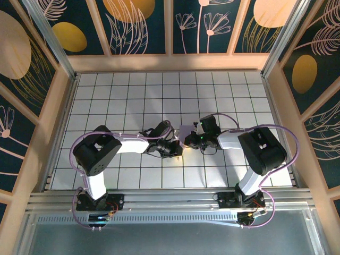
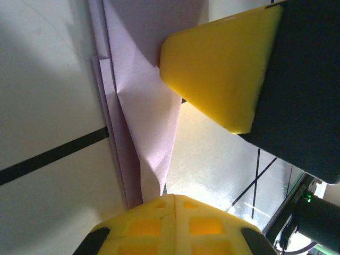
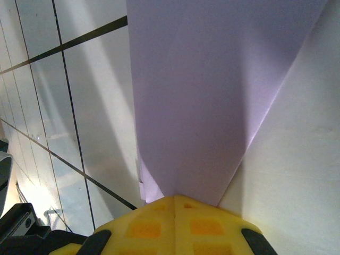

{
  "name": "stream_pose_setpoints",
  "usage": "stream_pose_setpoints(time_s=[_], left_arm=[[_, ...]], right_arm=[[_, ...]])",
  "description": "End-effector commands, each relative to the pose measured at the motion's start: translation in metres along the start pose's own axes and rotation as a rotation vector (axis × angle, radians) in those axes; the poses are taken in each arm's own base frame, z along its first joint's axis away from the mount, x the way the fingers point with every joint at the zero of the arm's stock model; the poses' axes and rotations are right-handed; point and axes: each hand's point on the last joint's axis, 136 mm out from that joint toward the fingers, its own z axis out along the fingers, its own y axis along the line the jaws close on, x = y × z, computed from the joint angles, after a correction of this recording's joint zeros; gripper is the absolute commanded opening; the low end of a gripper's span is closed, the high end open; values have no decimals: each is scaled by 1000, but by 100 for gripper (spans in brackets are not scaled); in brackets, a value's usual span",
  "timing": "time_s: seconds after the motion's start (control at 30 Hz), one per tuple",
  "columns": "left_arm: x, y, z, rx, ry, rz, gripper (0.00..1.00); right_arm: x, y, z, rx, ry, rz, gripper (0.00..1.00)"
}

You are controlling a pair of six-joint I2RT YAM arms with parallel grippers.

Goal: Fold a paper plane with a square sheet of paper (fold left side to right side)
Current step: Fold the wing for the fifth time at the center of the table.

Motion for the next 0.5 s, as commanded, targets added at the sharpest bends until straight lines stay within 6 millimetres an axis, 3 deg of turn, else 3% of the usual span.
stream_pose_setpoints(time_s=[0.0,0.47], left_arm=[[3,15,3,-48,6,-14,0],[15,43,5,-140,18,-55,0]], right_arm=[[35,-59,7,234,87,67,0],[-2,1,-17,120,-17,-12,0]])
